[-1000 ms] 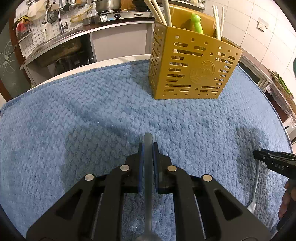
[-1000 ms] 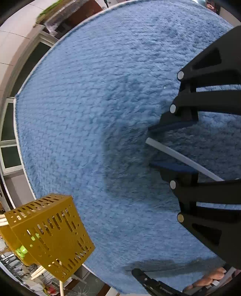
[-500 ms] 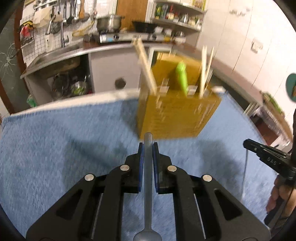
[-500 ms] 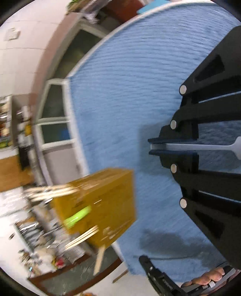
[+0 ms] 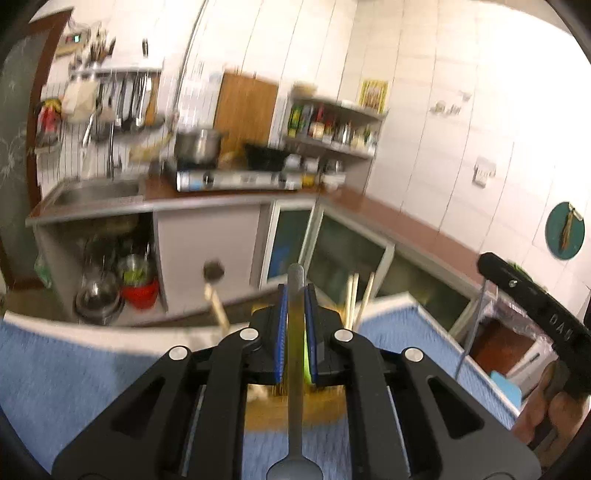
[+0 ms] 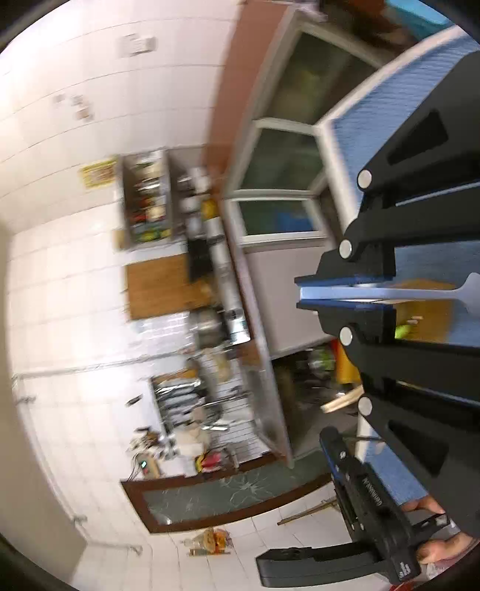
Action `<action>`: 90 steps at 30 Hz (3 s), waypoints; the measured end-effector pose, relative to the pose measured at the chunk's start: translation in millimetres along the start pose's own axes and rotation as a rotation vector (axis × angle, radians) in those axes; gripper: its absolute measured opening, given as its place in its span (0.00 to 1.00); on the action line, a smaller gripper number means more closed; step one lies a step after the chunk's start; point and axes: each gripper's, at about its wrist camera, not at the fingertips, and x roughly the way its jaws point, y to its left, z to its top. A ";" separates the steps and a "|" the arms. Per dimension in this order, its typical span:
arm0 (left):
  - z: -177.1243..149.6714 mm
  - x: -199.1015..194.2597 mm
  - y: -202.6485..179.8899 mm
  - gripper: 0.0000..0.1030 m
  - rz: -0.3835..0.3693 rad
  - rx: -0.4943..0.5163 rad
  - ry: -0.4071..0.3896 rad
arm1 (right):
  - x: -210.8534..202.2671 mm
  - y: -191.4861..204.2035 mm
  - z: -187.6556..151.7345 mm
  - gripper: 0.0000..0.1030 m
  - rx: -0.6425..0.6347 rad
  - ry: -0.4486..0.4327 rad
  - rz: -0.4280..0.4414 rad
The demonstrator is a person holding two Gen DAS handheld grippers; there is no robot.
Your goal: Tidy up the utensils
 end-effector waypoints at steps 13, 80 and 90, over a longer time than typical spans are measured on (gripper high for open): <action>0.5 41.7 0.6 0.08 0.008 0.011 -0.246 | 46.7 26.1 -11.7 0.07 0.003 -0.185 0.068; -199.2 -313.6 -19.3 0.93 0.382 0.057 -0.045 | -283.1 44.2 -172.6 0.62 -0.098 0.067 0.013; -240.8 -276.2 -36.5 0.95 0.438 0.138 -0.095 | -248.7 24.5 -220.4 0.75 -0.021 0.090 -0.002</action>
